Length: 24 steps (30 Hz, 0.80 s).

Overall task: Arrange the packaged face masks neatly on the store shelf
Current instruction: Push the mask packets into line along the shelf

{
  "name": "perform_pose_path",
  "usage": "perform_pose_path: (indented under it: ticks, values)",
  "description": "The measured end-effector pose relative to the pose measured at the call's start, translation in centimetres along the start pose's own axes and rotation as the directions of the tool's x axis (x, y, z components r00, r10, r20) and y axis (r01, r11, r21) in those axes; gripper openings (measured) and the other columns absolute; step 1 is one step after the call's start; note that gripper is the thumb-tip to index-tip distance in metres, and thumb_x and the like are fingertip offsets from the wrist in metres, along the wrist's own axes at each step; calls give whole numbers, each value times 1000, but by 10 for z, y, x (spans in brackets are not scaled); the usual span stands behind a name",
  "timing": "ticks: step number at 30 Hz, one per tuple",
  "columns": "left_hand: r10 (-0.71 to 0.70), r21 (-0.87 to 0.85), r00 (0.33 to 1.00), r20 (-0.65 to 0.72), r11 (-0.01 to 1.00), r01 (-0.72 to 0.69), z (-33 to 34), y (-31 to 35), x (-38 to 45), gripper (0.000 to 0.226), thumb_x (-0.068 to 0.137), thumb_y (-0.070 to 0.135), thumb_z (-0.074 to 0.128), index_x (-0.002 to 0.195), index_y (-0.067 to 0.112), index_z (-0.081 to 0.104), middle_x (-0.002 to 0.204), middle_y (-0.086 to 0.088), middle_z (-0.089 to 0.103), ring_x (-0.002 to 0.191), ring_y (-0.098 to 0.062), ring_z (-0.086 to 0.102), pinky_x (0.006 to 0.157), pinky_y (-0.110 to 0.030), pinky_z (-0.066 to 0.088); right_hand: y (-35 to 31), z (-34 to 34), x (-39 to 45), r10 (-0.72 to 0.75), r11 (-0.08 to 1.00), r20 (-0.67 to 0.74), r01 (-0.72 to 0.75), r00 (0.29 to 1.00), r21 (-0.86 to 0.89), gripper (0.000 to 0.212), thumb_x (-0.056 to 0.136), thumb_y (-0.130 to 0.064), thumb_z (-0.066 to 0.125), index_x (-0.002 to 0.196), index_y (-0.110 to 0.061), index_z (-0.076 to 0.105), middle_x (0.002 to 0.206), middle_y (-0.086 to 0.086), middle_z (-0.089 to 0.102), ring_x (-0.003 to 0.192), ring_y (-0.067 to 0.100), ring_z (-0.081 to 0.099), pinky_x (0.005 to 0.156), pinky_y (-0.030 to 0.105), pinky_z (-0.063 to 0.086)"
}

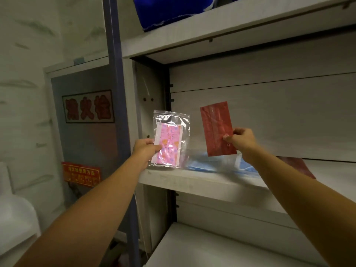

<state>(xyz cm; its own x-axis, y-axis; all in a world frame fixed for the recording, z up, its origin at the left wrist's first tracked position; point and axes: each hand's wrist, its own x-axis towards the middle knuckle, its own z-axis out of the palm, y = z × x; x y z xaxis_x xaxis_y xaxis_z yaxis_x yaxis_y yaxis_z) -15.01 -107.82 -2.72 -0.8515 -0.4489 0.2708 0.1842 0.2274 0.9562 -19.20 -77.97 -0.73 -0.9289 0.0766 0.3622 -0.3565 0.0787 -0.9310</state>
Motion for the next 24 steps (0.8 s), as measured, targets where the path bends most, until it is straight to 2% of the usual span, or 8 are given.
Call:
perform_pose_path:
  ticks: [5, 7, 9, 12, 15, 18, 20, 24]
  values:
    - [22, 187, 997, 70, 982, -34, 11, -15, 41, 17, 80, 2, 80, 86, 13, 69, 100, -16, 70, 94, -34, 70, 87, -42, 58, -4, 5, 4, 3, 1000, -79, -3, 997, -11, 16, 91, -5, 71, 106, -8, 67, 93, 5, 69, 84, 18, 67, 68, 30, 53]
    - [42, 311, 996, 77, 948, -64, 18, -19, 57, 19, 77, 1, 78, 70, 15, 67, 91, -20, 72, 91, -39, 71, 81, -45, 59, -8, 6, 6, -7, 999, -102, 2, 995, -44, 17, 91, -6, 70, 108, -9, 67, 96, 5, 70, 85, 17, 67, 65, 27, 52]
    - [56, 389, 996, 68, 918, -79, 24, -21, 67, 22, 77, 0, 72, 62, 14, 64, 79, -14, 69, 80, -35, 69, 65, -35, 57, -10, 4, 5, -14, 998, -131, 7, 991, -55, 17, 92, -6, 70, 108, -9, 67, 95, 5, 70, 83, 15, 66, 63, 24, 50]
    - [35, 467, 994, 102, 881, -79, 32, -26, 77, 6, 83, 3, 68, 85, 6, 72, 88, -13, 68, 78, -29, 65, 56, -26, 45, -5, 3, 2, -9, 996, -191, -9, 982, -93, 14, 92, -6, 70, 105, -9, 68, 90, 3, 70, 80, 14, 66, 61, 22, 49]
    - [-3, 534, 996, 91, 844, -47, 43, -36, 82, 21, 86, 12, 73, 104, 3, 68, 104, -17, 68, 89, -33, 65, 65, -31, 48, 4, 0, 0, 0, 990, -236, -33, 972, -137, 12, 91, -6, 70, 102, -9, 70, 89, 5, 71, 79, 15, 68, 64, 23, 52]
    - [-26, 574, 998, 51, 819, -8, 53, -46, 84, 24, 90, 15, 71, 109, 2, 64, 110, -17, 66, 98, -35, 65, 72, -35, 51, 10, -4, -2, 11, 986, -259, -54, 966, -159, 9, 91, -5, 70, 97, -11, 69, 92, 6, 72, 84, 19, 69, 76, 32, 57]
    - [-16, 624, 1000, 11, 781, 6, 58, -50, 86, 23, 93, 17, 68, 111, 2, 65, 111, -17, 67, 101, -34, 64, 76, -36, 52, 10, -6, -3, 5, 984, -274, -53, 962, -170, 9, 91, -5, 70, 99, -10, 69, 91, 5, 71, 83, 18, 69, 72, 29, 55]
    - [14, 765, 1000, -16, 644, 3, 63, -47, 86, 30, 95, 34, 66, 108, 8, 67, 117, -16, 64, 114, -33, 52, 84, -35, 36, 8, -10, -4, -10, 981, -288, -47, 958, -188, 8, 92, -7, 70, 98, -12, 68, 95, 6, 71, 88, 19, 69, 79, 32, 56]
